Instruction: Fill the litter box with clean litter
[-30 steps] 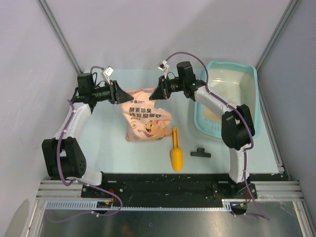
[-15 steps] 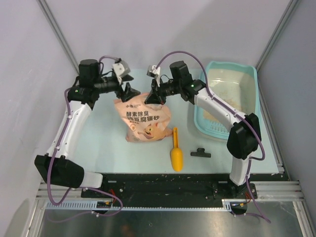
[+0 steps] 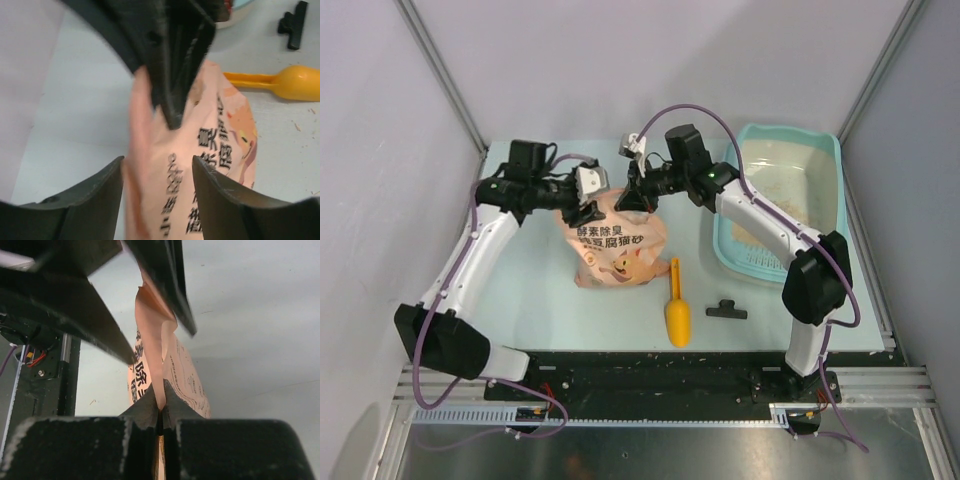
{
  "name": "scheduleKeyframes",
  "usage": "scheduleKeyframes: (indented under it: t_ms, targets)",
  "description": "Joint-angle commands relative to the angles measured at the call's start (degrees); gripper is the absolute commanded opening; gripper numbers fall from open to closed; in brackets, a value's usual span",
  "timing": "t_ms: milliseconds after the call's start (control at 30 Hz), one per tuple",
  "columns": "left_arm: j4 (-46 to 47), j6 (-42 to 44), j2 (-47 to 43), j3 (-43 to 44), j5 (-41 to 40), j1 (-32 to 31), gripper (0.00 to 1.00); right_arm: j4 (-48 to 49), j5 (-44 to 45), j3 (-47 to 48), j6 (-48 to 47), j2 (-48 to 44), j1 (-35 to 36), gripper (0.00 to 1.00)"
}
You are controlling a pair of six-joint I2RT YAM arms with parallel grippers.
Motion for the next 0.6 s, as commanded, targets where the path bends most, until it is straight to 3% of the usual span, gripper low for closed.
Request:
scheduleKeyframes:
  t_ms: [0, 100, 200, 233, 333, 367, 400, 500, 567]
  targets:
    - [-2.82, 5.86, 2.97, -1.14, -0.5, -4.25, 0.58, 2.22, -0.98, 2.73, -1.37, -4.63, 0.31, 0.0]
    - [-2.91, 4.46, 5.34, 0.27, -1.2, -5.75, 0.46, 1.6, -0.8, 2.3, -1.81, -5.33, -0.04, 0.0]
    - [-2.91, 2.78, 5.79, 1.15, -0.85, -5.92, 0.28, 0.72, -0.45, 1.24, -2.24, -6.91, -0.21, 0.0]
    - [-2.82, 2.43, 5.45, 0.98, -1.03, -5.92, 0.16, 0.63, 1.12, 0.89, -1.64, -7.35, -0.3, 0.0]
    - [-2.91, 1.9, 3.08, -0.86, -1.2, -5.92, 0.0, 2.21, 7.68, -0.69, 3.27, -9.46, -1.44, 0.24]
    - [-2.82, 1.55, 2.37, -1.39, -1.46, -6.01, 0.0, 2.74, 10.51, -0.78, 8.08, -9.82, -2.31, 0.47]
    - [-2.82, 1.29, 1.58, -1.83, -1.9, -6.01, 0.0, 1.96, 13.41, 0.35, 9.95, -9.91, -2.5, 0.55]
    - [-2.39, -0.81, -1.32, -2.72, -3.22, -6.1, 0.0, -5.56, 30.6, 4.21, 13.04, -8.25, -2.06, 0.69]
    - [-1.77, -3.44, -2.72, -3.59, -3.66, -6.1, 0.0, -8.76, 33.03, 5.72, 14.18, -7.01, -1.88, 0.73]
